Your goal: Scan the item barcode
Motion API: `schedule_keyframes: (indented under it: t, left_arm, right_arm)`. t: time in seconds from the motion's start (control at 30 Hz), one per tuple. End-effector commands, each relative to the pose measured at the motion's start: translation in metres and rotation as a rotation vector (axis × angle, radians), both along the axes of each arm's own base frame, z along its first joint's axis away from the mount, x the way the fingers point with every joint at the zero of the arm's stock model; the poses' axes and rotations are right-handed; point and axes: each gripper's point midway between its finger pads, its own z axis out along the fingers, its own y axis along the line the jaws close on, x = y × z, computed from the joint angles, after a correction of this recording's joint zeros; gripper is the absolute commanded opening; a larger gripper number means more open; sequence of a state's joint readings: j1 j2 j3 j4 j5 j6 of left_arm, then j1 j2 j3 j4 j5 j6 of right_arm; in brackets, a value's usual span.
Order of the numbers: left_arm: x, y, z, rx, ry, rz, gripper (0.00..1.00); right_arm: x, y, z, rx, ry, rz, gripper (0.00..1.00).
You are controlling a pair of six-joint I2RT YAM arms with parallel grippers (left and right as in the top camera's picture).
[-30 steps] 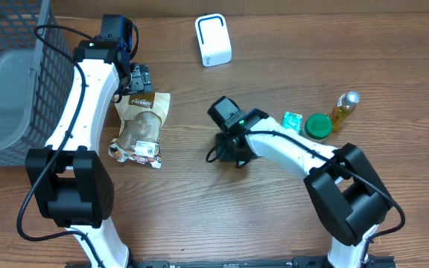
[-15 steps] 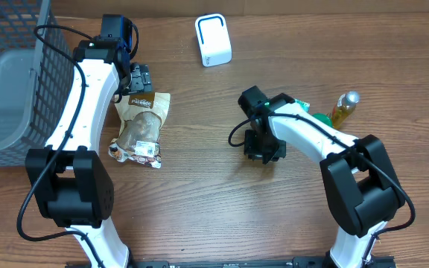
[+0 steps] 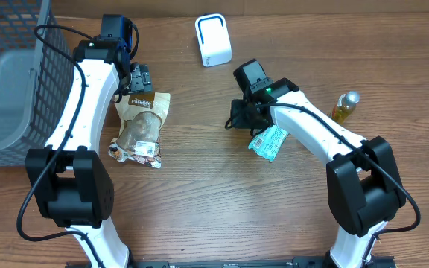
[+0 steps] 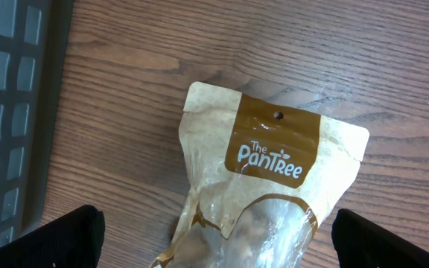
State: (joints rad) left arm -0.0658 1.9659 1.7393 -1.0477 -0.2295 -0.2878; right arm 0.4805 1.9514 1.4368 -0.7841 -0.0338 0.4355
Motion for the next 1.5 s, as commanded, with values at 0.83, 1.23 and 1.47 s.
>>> schedule_keyframes:
  t: [0.83,1.23,1.47]
  left_arm:
    - [0.003,-0.001,0.006,0.011,-0.019,-0.003,0.99]
    - [0.003,-0.001,0.006,0.011,-0.019,-0.003,1.0]
    - [0.003,-0.001,0.006,0.011,-0.019,-0.003,1.0]
  right_arm:
    - [-0.009,-0.032,-0.025,-0.133,0.0,-0.111,0.33]
    - [-0.014,-0.039,-0.028,-0.172,0.021,-0.115,0.33]
    - [-0.008,-0.036,-0.027,-0.157,-0.004,-0.117,0.32]
